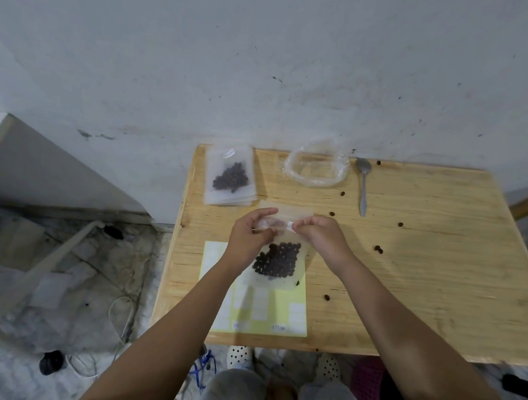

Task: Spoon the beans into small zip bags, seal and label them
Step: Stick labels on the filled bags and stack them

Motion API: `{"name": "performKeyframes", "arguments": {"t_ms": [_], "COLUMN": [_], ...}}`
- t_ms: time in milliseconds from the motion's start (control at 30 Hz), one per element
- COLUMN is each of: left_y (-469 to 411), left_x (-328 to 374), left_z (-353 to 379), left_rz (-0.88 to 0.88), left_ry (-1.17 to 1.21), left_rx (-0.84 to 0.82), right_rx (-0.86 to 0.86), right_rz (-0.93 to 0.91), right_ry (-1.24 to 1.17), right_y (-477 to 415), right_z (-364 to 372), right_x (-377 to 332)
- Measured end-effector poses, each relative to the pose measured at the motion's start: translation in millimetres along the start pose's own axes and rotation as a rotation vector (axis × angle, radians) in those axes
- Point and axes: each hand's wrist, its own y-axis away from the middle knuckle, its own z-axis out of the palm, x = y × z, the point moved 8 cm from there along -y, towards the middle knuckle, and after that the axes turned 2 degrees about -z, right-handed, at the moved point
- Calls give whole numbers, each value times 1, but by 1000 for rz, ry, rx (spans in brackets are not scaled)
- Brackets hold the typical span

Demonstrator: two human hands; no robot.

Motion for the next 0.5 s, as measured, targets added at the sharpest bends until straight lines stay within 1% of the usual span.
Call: {"name": "performKeyframes", "arguments": {"t_ms": [267, 500], "left_y": [0, 0], "left_x": [2, 2], "left_z": [6, 13], "left_rz": [-19, -18], "left_ry": [20, 19], "left_rx": [-62, -103], "right_rx": [49, 48], "right_rz": [-32, -38], "right_ry": [123, 198], "right_y": [-1, -2], "right_z": [-5, -7], "right_x": [-6, -10]}}
